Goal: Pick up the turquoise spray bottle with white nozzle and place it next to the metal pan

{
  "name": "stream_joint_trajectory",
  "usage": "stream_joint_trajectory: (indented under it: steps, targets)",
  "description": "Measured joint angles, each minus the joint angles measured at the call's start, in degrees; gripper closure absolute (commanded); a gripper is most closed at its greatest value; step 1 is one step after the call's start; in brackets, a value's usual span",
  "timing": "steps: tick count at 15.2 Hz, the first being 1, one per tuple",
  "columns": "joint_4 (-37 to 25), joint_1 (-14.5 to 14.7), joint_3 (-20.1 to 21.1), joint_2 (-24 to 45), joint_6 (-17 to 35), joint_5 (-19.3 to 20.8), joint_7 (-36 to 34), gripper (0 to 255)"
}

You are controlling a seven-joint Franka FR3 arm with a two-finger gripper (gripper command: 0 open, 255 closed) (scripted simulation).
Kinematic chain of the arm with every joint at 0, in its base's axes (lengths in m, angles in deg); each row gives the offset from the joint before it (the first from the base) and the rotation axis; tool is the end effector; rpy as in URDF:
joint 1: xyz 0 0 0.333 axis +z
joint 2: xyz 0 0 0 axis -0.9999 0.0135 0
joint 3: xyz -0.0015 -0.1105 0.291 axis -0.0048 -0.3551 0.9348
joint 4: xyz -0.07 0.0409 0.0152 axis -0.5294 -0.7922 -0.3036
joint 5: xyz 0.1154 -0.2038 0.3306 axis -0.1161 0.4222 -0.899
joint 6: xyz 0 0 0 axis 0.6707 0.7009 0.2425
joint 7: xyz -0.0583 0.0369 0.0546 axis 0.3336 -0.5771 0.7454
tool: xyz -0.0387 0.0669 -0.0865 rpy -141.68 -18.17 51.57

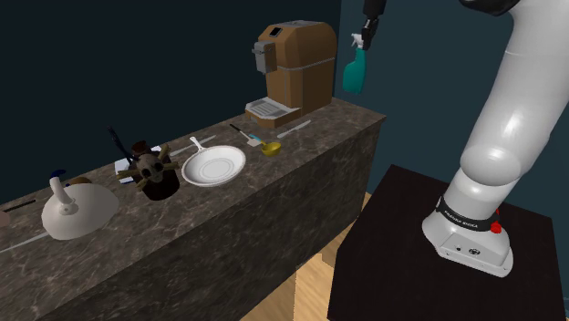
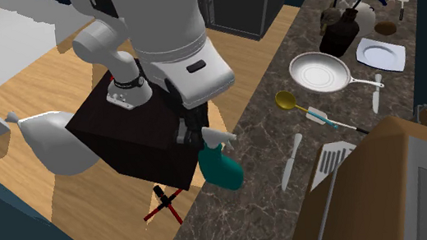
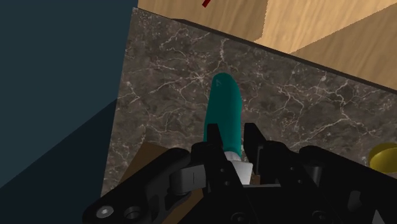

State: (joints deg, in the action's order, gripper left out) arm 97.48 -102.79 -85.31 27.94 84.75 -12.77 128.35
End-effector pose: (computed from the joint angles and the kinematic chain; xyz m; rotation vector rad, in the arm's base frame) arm 0.4870 -0.3851 0.5707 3.0475 0.1270 0.1209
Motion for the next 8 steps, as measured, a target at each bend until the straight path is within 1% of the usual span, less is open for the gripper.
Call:
stream_joint_trajectory:
  steps: [8]
  targets:
    - [-8.3,-0.6,-0.2,1.7,-6.8,-0.8,0.4,255]
